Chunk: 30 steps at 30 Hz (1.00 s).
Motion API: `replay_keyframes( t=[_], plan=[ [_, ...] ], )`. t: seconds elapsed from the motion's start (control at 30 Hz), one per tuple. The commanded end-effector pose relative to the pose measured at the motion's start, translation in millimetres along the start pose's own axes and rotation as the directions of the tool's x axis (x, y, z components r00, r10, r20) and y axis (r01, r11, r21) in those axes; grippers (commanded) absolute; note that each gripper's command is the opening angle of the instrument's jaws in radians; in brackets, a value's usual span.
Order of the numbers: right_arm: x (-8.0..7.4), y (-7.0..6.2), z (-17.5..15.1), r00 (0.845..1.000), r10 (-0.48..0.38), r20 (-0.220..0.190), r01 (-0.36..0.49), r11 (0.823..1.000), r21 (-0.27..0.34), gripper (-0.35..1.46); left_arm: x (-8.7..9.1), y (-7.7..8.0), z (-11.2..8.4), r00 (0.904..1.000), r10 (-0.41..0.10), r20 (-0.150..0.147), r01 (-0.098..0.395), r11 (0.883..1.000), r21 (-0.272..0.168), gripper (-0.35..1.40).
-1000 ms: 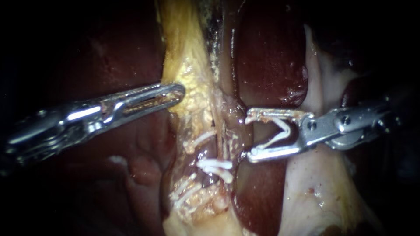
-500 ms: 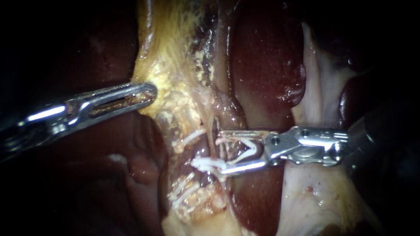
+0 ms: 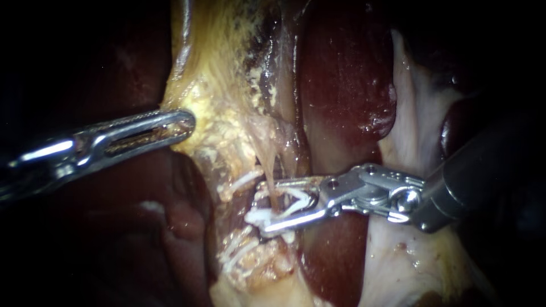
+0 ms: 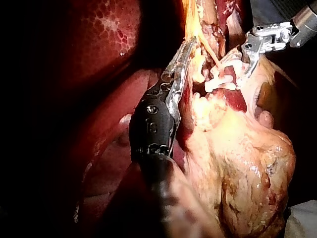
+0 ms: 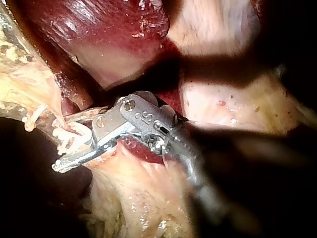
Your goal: Clipping third clip right tube
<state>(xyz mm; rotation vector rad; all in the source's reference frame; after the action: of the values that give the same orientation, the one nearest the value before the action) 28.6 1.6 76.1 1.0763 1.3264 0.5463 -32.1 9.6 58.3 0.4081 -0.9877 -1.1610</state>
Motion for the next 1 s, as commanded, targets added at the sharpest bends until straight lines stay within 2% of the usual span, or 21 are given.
replay_keyframes(
  t=[0.03, 0.17, 0.4, 0.53, 0.63, 0.8, 0.87, 1.0],
  plan=[
    [0.3, -0.1, 0.2, 1.0, 0.009, -0.007, -0.009, 1.0, 0.009, 0.5, 0.1, 0.2, 0.1, 1.0, -0.001, 0.0, 0.001, 1.0, 0.0, -0.35],
    [0.9, 0.1, 1.1, 0.999, 0.019, -0.026, -0.018, 0.999, 0.036, 0.49, 0.1, 0.4, 0.3, 1.0, -0.001, 0.0, 0.001, 1.0, 0.0, -0.35],
    [1.7, 1.3, 3.8, 0.998, 0.042, -0.055, -0.038, 0.997, 0.059, 0.5, 0.1, 0.5, 0.6, 1.0, 0.0, 0.001, 0.0, 1.0, -0.001, -0.35],
    [2.3, 1.4, 3.8, 0.997, 0.051, -0.063, -0.047, 0.997, 0.06, 0.5, 0.2, 0.5, 0.6, 1.0, 0.0, 0.001, 0.0, 1.0, -0.001, -0.35],
    [3.8, 1.3, 2.7, 0.995, 0.061, -0.078, -0.057, 0.997, 0.05, 0.5, 0.2, 0.5, 0.6, 1.0, 0.0, 0.001, 0.0, 1.0, -0.001, -0.35],
    [6.3, 1.1, 1.0, 0.989, 0.078, -0.127, -0.073, 0.996, 0.044, 0.48, 0.2, 0.6, 0.7, 1.0, 0.0, 0.001, 0.0, 1.0, -0.001, -0.35],
    [6.6, 1.2, 0.8, 0.984, 0.116, -0.136, -0.112, 0.993, 0.034, 0.46, 0.2, 0.6, 0.8, 1.0, 0.0, 0.001, 0.0, 1.0, -0.001, -0.35],
    [6.5, 1.5, 1.0, 0.967, 0.214, -0.137, -0.21, 0.977, 0.041, 0.41, 0.2, 0.6, 0.9, 1.0, 0.0, 0.002, 0.0, 1.0, -0.002, -0.35]
  ],
)
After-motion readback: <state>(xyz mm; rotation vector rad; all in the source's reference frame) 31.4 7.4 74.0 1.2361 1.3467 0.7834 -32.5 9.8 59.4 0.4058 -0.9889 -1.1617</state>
